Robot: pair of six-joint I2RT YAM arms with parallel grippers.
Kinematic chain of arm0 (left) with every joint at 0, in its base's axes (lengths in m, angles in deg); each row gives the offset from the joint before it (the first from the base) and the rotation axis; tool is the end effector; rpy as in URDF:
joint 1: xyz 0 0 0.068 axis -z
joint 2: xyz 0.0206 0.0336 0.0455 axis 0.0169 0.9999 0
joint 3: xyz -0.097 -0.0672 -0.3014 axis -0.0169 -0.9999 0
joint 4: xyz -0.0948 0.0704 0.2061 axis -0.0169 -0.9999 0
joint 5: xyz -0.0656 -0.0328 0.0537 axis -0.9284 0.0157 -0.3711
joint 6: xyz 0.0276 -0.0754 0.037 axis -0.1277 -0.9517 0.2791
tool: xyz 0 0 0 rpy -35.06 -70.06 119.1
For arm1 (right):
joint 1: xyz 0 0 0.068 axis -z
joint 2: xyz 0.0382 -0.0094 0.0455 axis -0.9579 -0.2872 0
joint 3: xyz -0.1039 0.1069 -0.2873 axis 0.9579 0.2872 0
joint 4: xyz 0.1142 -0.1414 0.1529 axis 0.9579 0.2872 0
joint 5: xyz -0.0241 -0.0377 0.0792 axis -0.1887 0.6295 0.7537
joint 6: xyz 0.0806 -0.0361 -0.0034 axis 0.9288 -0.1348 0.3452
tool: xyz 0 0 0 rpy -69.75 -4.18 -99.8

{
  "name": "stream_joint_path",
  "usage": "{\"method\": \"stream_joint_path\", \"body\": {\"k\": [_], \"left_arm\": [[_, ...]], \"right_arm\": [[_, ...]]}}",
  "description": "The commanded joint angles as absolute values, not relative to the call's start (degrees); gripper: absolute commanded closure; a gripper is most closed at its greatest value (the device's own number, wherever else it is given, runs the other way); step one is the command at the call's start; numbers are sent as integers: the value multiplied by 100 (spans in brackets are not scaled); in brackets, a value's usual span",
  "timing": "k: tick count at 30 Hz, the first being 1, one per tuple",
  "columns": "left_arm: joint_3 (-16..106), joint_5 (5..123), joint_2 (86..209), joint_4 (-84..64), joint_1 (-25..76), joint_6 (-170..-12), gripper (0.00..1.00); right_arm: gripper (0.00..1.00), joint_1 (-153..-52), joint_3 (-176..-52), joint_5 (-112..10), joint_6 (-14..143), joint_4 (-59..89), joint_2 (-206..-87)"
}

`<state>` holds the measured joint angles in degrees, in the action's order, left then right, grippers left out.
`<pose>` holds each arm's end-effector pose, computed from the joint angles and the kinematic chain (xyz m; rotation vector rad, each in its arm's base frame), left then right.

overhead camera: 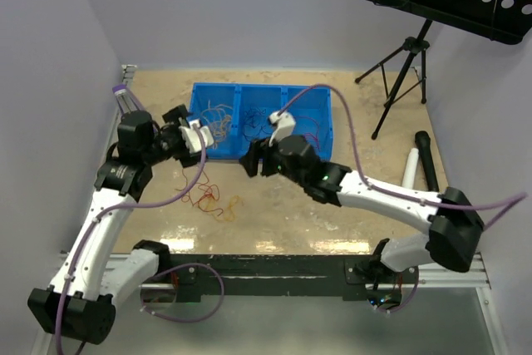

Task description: Untangle the cables

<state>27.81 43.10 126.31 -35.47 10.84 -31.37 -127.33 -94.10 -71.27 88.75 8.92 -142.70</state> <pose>0.1720 -0.0754 0.3798 1.2190 1.4663 -0.0803 0.2032 0.2497 0.3545 -0.2262 1.9181 0.8099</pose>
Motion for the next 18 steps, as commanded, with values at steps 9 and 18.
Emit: {"method": "stream_joint_path", "body": {"k": [9,18], "left_arm": [[1057,4341,12332,-6002,861,-1276,8],[766,4587,12553,-5325,852,-1268,11]], "right_arm": [[23,-13422,-8677,-6289,9487,966,-14984],[24,-13563,-8878,-6034,9804,491,-15765]]}}
